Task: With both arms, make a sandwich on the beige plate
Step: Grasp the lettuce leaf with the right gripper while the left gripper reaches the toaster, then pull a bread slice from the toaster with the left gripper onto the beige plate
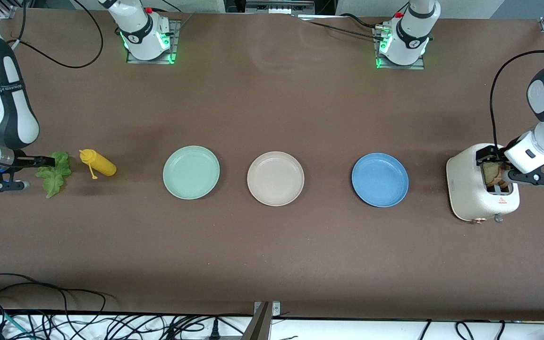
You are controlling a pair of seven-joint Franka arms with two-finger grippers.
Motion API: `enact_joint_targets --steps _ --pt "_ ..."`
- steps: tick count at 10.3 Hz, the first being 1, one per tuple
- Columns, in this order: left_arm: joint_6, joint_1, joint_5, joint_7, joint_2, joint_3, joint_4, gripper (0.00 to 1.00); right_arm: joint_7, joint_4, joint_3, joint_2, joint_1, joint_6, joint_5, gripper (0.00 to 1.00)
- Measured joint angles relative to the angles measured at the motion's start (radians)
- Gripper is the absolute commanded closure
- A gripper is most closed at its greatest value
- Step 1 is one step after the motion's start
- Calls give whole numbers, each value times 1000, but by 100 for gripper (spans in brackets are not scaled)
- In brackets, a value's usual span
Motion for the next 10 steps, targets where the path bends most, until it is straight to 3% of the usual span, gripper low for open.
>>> enact_joint_targets --steps 1,2,7,8,10 --pt "9 2 0 0 0 0 -13 73 0 -2 0 10 -3 8 0 0" --pt "9 3 0 0 0 0 -19 97 0 -3 0 21 -4 17 0 0" --pt "-22 12 2 0 -11 1 -13 100 0 -5 0 80 -4 84 1 0" --pt "-52 16 3 0 -16 1 3 100 0 -5 0 85 -4 87 1 10" --pt "-173 16 3 0 -29 -3 83 100 0 -5 1 87 -5 88 1 60"
